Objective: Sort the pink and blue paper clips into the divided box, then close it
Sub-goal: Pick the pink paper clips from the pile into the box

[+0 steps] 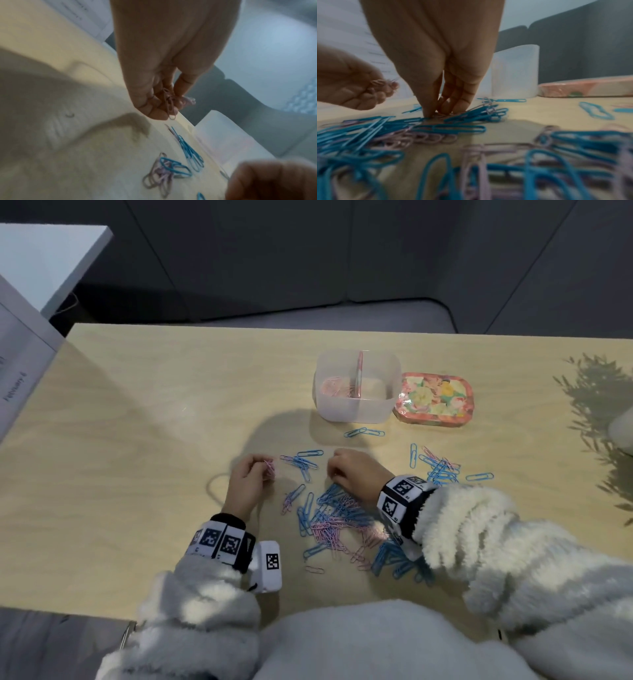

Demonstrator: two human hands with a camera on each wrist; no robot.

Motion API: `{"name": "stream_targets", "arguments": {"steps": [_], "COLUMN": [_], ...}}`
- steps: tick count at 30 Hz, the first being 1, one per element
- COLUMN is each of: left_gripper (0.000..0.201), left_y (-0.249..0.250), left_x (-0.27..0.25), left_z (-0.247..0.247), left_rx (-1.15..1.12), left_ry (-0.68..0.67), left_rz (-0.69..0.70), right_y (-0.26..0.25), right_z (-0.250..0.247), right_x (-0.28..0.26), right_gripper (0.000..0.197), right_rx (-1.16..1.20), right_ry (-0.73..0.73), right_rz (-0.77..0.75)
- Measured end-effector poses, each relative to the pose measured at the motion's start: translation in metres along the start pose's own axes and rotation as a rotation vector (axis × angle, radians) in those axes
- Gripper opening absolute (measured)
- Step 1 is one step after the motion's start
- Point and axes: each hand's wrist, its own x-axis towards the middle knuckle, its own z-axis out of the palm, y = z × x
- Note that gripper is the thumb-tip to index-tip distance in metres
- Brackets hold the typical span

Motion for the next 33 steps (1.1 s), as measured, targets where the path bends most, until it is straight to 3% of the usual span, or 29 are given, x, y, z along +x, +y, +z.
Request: {"name": "stream_targets", "arguments": {"steps": [3,5,8,12,16,20,23,25,33], "left_gripper": [0.028,0.034,0.037,0.046,0.032,0.022,0.016,0.012,0.008], "left_y": [0.008,0.012,0.012,0.006,-0.006,-0.013,-0.015,-0.014,-0.002], "left_x": [0.005,0.007,0.005,0.0,-0.013,-0.023,-0.027,-0.027,-0.026], "left_z": [0.001,0.002,0.004,-0.002,-0.013,-0.013,-0.009,-0.005,-0.005], "left_rx": [-0.281,-0.306,0.008,0.305,0.53,0.768,0.826,0.828,0.88], "left_ry": [0.063,-0.004,-0.124,-0.141,-0.24,-0.19,-0.122,-0.125,-0.09], "left_rz": [-0.235,-0.279,-0.18,-0.049,0.016,0.118,0.152,0.156,0.193], "right_y": [0.007,0.007,0.005,0.004,0.003,0.003,-0.01,-0.021,-0.038], "right_z": [-0.003,-0.005,-0.001,0.005,0.009,0.0,-0.01,-0.013,0.006], "right_x": [-0.007,-0.005,0.003,0.005,0.004,0.011,0.022,0.032,0.057], "right_gripper": [0.015,0.017,0.017,0.017,0.022,0.022,0.023,0.025,0.018], "right_rx": [0.096,0.109,0.079,0.07,-0.006,0.157,0.443,0.497,0.066], "right_ry": [0.095,0.154,0.131,0.106,0.086,0.113,0.196,0.213,0.093], "right_rz": [0.072,0.11,0.166,0.198,0.18,0.184,0.223,0.229,0.096]}}
